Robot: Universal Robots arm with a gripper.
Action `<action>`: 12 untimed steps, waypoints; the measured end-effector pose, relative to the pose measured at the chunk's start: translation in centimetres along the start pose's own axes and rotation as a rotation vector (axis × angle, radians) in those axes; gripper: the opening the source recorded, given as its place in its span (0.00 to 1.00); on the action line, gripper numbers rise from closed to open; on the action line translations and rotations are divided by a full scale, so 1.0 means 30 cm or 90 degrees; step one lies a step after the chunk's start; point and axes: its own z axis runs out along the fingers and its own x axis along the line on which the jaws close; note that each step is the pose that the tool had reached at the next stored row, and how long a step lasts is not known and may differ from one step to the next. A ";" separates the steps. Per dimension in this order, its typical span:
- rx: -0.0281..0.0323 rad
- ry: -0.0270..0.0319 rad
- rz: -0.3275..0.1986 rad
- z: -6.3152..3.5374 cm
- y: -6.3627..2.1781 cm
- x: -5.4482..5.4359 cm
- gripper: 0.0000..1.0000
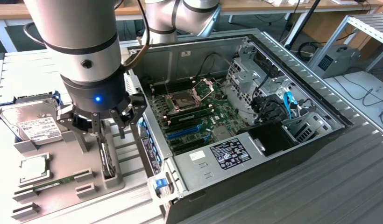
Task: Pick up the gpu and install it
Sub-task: 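Pick up the gpu and move the gpu toward the slot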
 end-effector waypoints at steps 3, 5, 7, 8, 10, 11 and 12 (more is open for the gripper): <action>0.0000 0.0000 0.000 0.002 0.000 0.001 0.42; 0.0000 0.0000 0.000 0.005 0.000 0.002 0.42; 0.0000 -0.0001 0.000 0.007 0.000 0.002 0.42; -0.0001 -0.0001 0.000 0.008 0.000 0.002 0.42; -0.0001 -0.0001 0.000 0.010 -0.001 0.002 0.42; -0.0001 0.0000 0.000 0.012 -0.001 0.002 0.42; -0.0001 -0.0001 0.000 0.013 -0.001 0.002 0.42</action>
